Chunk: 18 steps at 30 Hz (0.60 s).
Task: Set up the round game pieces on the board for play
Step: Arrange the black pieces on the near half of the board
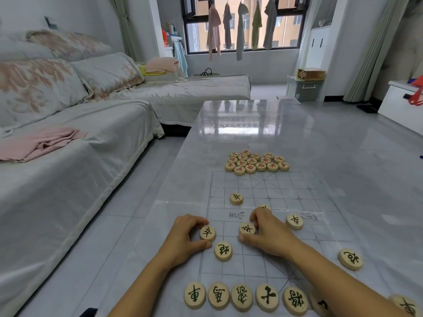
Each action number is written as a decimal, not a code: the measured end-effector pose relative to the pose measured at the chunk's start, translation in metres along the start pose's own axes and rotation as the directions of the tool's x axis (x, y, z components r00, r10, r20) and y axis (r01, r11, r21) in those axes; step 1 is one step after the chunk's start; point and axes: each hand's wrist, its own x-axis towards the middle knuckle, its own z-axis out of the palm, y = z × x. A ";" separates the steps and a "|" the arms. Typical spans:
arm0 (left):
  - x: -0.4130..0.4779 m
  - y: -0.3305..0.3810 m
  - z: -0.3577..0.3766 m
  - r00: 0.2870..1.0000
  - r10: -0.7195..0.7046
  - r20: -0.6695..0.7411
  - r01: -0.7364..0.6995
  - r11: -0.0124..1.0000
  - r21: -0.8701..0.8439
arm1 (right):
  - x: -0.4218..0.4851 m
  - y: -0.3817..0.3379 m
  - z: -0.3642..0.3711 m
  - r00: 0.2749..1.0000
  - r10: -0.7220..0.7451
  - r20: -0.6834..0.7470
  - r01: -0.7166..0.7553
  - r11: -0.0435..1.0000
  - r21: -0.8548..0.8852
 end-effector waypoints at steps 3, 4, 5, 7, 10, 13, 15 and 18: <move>0.000 0.000 0.001 1.000 0.002 -0.031 -0.002 1.000 -0.003 | 0.002 -0.003 0.003 1.000 -0.010 -0.028 0.009 0.999 -0.049; 0.000 0.000 0.002 0.999 0.000 -0.040 -0.001 1.000 -0.007 | 0.002 -0.002 0.002 1.000 -0.016 -0.013 0.015 0.999 -0.034; 0.001 0.001 0.002 0.999 0.001 -0.044 -0.002 1.000 -0.010 | 0.001 0.000 0.001 1.000 -0.022 0.008 0.022 1.000 -0.010; 0.000 0.001 0.002 0.999 0.007 -0.040 -0.007 1.000 -0.009 | 0.000 0.005 -0.003 0.998 -0.045 0.049 0.042 0.998 0.051; 0.000 0.001 0.002 0.999 0.011 -0.038 -0.011 1.000 0.001 | -0.002 0.012 -0.005 0.992 -0.092 0.090 0.080 0.989 0.124; 0.000 0.001 0.002 0.999 0.016 -0.039 -0.016 1.000 0.009 | -0.002 0.015 -0.004 0.988 -0.108 0.114 0.090 0.985 0.147; 0.000 0.002 0.004 0.999 0.017 -0.035 -0.016 0.999 0.029 | -0.001 0.015 -0.002 0.991 -0.098 0.088 0.083 0.983 0.165; 0.001 0.003 0.006 0.997 -0.005 -0.080 0.007 0.999 0.032 | 0.001 0.012 0.001 0.996 -0.079 0.035 0.074 0.987 0.144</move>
